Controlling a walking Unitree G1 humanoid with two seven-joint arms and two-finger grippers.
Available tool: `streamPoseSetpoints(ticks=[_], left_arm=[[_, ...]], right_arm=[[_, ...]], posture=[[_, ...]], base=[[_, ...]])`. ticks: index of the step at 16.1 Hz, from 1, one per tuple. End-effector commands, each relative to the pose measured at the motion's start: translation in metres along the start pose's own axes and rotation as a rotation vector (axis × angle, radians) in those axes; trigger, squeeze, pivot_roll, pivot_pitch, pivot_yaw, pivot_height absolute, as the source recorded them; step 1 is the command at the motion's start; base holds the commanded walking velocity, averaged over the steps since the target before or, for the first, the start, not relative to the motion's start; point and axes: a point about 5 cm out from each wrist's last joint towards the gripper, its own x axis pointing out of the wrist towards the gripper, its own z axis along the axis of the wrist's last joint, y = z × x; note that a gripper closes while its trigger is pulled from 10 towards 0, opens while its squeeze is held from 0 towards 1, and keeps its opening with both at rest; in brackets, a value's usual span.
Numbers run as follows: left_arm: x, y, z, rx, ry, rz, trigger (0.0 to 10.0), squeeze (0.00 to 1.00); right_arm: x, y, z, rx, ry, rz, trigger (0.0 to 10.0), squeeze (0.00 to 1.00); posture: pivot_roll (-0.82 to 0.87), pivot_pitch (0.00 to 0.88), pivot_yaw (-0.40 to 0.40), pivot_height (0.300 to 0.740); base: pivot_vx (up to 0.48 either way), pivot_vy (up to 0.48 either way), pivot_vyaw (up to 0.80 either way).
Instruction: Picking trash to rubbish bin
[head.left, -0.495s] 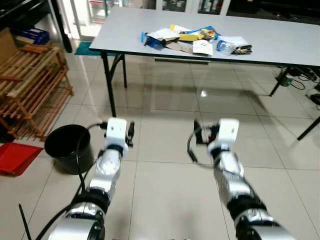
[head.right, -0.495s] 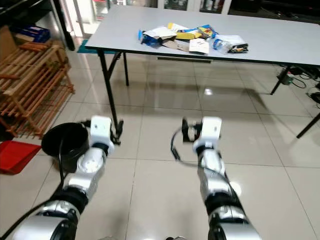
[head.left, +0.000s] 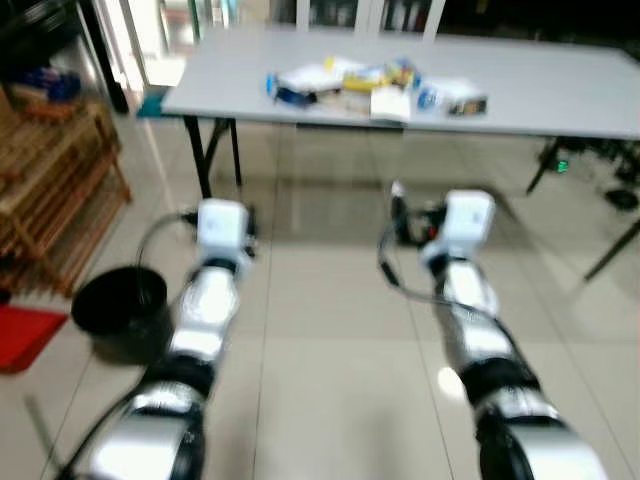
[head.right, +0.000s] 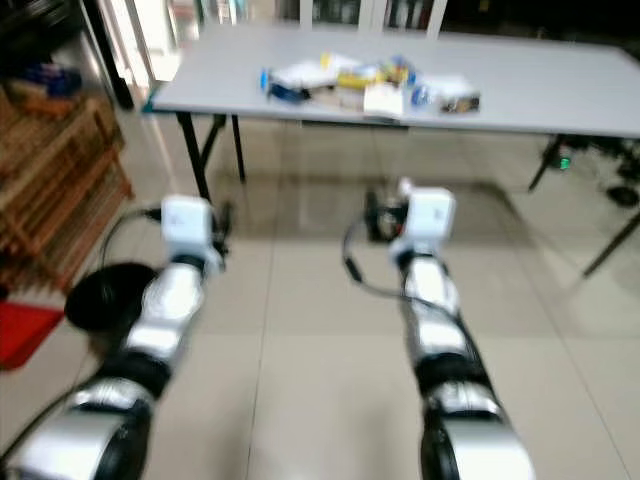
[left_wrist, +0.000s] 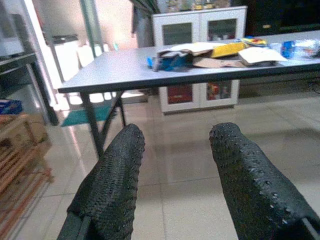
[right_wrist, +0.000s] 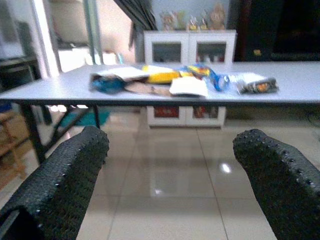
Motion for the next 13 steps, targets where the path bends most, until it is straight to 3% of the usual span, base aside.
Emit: streamPoseSetpoints(ticks=[1,13], left_arm=[[0.002,0.010,0.004,0.021,-0.012,0.029,10.0,0.00],[0.002,0.009,0.009,0.039,-0.034,0.030,10.0,0.00]], right_arm=[[0.002,0.006,0.003,0.019,-0.006,0.010,10.0,0.00],[0.002,0.020,0.001,0.036,0.010,0.062,10.0,0.00]], posture=[[-0.04,0.045,-0.073,0.740],[-0.03,0.015,-0.085,0.740]], base=[[0.480,0.000,0.00],[0.480,0.000,0.00]])
